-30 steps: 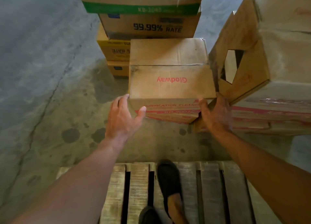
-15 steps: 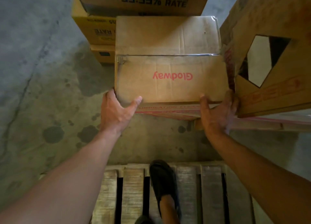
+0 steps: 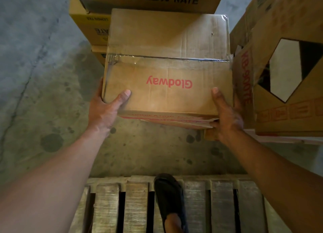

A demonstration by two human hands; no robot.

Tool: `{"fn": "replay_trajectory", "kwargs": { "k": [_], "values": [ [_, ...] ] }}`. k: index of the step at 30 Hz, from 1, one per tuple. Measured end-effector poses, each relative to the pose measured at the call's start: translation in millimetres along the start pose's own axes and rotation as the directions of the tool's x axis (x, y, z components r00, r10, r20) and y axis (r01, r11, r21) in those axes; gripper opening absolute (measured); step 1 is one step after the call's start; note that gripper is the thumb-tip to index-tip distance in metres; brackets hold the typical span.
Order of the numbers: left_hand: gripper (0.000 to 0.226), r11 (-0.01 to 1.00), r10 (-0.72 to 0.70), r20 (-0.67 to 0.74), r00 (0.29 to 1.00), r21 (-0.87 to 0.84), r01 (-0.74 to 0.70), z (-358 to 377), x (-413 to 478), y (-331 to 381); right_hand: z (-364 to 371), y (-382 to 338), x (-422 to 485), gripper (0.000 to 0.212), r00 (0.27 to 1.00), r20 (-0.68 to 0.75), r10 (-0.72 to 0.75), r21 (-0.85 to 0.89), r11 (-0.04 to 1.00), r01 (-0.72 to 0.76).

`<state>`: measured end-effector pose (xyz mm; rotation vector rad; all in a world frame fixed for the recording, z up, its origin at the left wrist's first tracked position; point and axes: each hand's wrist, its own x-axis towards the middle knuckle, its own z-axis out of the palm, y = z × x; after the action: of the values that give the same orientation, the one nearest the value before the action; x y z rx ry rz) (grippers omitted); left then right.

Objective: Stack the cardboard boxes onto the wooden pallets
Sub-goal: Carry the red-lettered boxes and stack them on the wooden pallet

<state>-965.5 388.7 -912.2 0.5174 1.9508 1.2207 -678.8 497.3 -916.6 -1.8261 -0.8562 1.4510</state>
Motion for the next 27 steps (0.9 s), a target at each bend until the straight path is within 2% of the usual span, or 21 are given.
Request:
{"fn": "replay_trajectory", "kwargs": {
  "k": [2, 7, 11, 15, 19, 23, 27],
  "values": [
    [0.074, 0.998, -0.019, 0.018, 1.000, -0.052, 0.020, 1, -7, 3, -3, 3, 1, 0.091, 1.000, 0.001, 0.011, 0.044, 0.999, -0.011],
    [0.057, 0.994, -0.027, 0.013, 1.000, -0.107, 0.028, -10, -36, 9, -11, -10, -30, 0.066, 0.997, 0.071, -0.025, 0.041, 0.999, 0.022],
    [0.051, 0.990, -0.034, -0.042, 0.999, -0.140, 0.028, -34, -74, 13, -12, -20, -63, 0.059, 0.988, 0.090, -0.122, 0.034, 0.992, 0.119],
    [0.050, 0.982, -0.041, -0.110, 0.993, -0.189, 0.019, -65, -120, 14, -12, -33, -102, 0.042, 0.970, 0.129, -0.205, -0.025, 0.977, 0.210],
    [0.051, 0.978, -0.038, -0.196, 0.980, -0.206, -0.003, -95, -169, 12, -17, -34, -140, 0.044, 0.958, 0.201, -0.207, -0.053, 0.974, 0.222],
    [0.056, 0.981, -0.025, -0.268, 0.963, -0.192, -0.028, -117, -214, 10, -22, -35, -173, 0.033, 0.925, 0.309, -0.221, -0.072, 0.964, 0.255],
    [0.060, 0.969, -0.025, -0.350, 0.937, -0.240, -0.064, -123, -263, 10, -35, -39, -199, 0.060, 0.885, 0.409, -0.224, -0.115, 0.949, 0.293]
  ]
}}
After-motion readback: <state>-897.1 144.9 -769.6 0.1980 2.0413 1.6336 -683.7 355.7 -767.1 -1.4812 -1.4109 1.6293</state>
